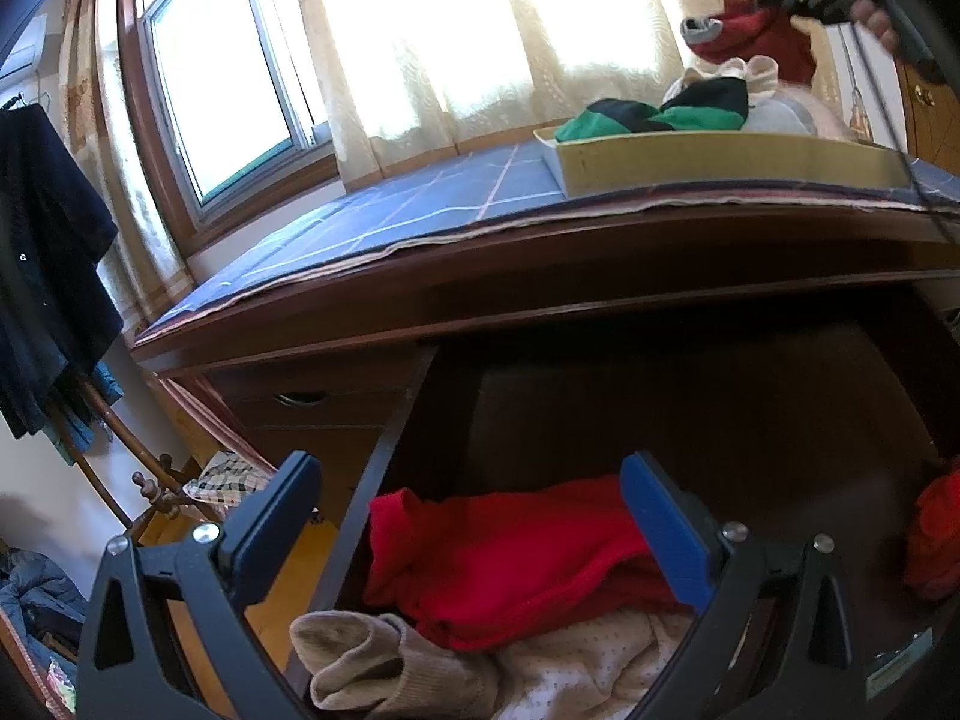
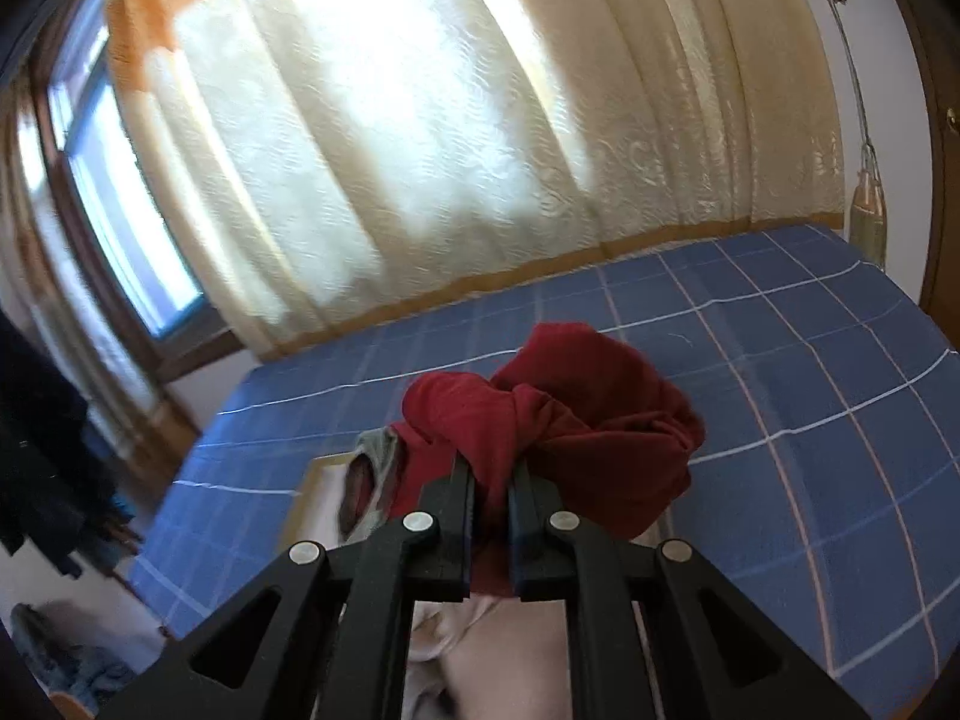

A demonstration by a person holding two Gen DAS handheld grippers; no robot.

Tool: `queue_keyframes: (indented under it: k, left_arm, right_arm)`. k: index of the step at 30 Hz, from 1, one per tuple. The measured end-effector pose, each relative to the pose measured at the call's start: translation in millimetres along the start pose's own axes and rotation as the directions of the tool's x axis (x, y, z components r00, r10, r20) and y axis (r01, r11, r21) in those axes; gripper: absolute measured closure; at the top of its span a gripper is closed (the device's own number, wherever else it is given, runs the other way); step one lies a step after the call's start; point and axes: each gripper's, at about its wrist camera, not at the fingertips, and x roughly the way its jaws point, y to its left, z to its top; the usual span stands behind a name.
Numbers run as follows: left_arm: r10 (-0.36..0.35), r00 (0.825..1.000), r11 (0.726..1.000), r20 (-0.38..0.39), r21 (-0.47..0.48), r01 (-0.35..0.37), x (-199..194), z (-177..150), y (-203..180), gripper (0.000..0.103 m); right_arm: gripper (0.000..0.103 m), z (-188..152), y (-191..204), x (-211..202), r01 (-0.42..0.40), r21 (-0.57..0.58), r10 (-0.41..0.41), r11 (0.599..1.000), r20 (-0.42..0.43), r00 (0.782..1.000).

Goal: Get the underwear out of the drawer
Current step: 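Carry the red garment over the tray box and open the right gripper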

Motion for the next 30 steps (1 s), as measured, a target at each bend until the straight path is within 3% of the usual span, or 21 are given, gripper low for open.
queue_keyframes:
  k: [9,13,22,27,30]
  left_arm:
    - [0.007,1.0,1.0,-0.005,0.003,-0.007,3.8,1.3,-1.7,0.001]
    - [0.003,1.0,1.0,-0.013,-0.003,-0.003,6.5,2.6,-1.5,0.001]
    - [0.007,1.0,1.0,-0.014,-0.003,-0.007,7.9,3.7,-1.3,0.001]
    - [0.0,1.0,1.0,-0.019,-0.016,0.0,9.3,4.7,1.1,0.001]
    - [0.003,1.0,1.0,-0.016,-0.007,-0.003,9.8,4.9,1.0,0.001]
  right_arm:
    - [0.094,4.5,-17.5,75.7,0.08,-0.014,-0.081,0.997,-0.09,0.993]
    - [0.093,-2.6,-15.3,104.8,0.127,-0.042,-0.132,0.991,-0.156,0.979]
    - [0.093,-11.9,-32.2,140.9,0.119,0.041,-0.104,0.992,-0.27,0.957]
    - [0.09,-12.8,-35.1,134.4,0.098,0.079,-0.075,0.992,-0.249,0.966]
    - [0.09,-10.5,-41.4,107.8,0.01,0.179,0.015,0.984,-0.136,0.991]
